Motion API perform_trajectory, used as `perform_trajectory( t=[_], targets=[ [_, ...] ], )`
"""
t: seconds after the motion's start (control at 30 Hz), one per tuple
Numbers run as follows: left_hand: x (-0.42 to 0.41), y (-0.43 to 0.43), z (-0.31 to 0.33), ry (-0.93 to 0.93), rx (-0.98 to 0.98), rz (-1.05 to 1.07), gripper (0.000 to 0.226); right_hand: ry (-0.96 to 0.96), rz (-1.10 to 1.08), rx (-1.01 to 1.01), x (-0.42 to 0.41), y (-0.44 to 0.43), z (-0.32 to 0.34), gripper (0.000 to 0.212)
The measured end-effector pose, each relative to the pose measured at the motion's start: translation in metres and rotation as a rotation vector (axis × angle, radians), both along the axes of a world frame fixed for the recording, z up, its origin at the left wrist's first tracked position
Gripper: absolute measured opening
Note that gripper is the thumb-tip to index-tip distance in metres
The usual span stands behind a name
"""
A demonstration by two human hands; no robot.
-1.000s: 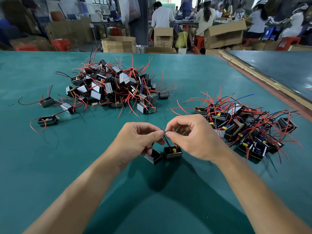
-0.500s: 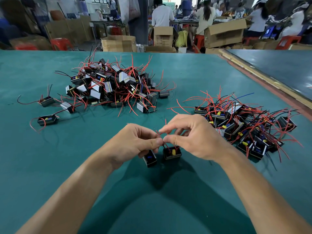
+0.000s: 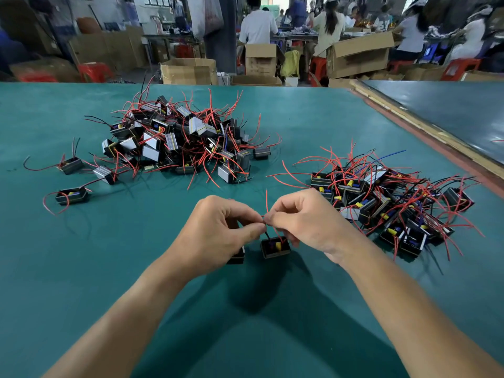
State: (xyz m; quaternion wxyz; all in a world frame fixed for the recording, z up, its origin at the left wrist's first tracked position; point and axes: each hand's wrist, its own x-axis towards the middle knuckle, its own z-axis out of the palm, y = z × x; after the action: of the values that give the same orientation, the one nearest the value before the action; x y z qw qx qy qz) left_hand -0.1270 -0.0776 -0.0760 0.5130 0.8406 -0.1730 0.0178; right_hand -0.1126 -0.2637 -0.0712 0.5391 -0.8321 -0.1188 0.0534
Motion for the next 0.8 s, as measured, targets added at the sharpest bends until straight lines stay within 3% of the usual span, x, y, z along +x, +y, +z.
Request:
perform_trajectory(
  t=[0.13, 0.23, 0.37, 0.53, 0.7, 0.8],
  targets=[
    [0.0028, 0.0002, 0.0020, 0.134, -0.125, 0.038, 0.015, -0.211, 0.016, 0.020, -0.0004, -0.0024, 0.0008, 0.014],
    [0.0021, -0.0004, 0.0033, 0.195, -0.200, 0.032, 0.018, -0.290, 0.047, -0.028, -0.0016, -0.0045, -0.0004, 0.016],
    [0.0022, -0.0007, 0.0058, 0.242, -0.228, 0.018, 0.017, -0.310, 0.072, -0.081, -0.0030, -0.0052, -0.0010, 0.026],
    [0.0012, -0.0008, 0.0069, 0.263, -0.244, 0.020, 0.016, -0.342, 0.070, -0.170, -0.0024, -0.0063, -0.0015, 0.021],
    [0.0006, -0.0009, 0.0058, 0.229, -0.223, 0.019, 0.016, -0.400, 0.084, -0.220, -0.0035, -0.0054, 0.0013, 0.012],
    [0.0000, -0.0026, 0.0042, 0.162, -0.171, 0.029, 0.017, -0.375, 0.072, -0.247, -0.0043, -0.0053, 0.0031, 0.020]
  ],
)
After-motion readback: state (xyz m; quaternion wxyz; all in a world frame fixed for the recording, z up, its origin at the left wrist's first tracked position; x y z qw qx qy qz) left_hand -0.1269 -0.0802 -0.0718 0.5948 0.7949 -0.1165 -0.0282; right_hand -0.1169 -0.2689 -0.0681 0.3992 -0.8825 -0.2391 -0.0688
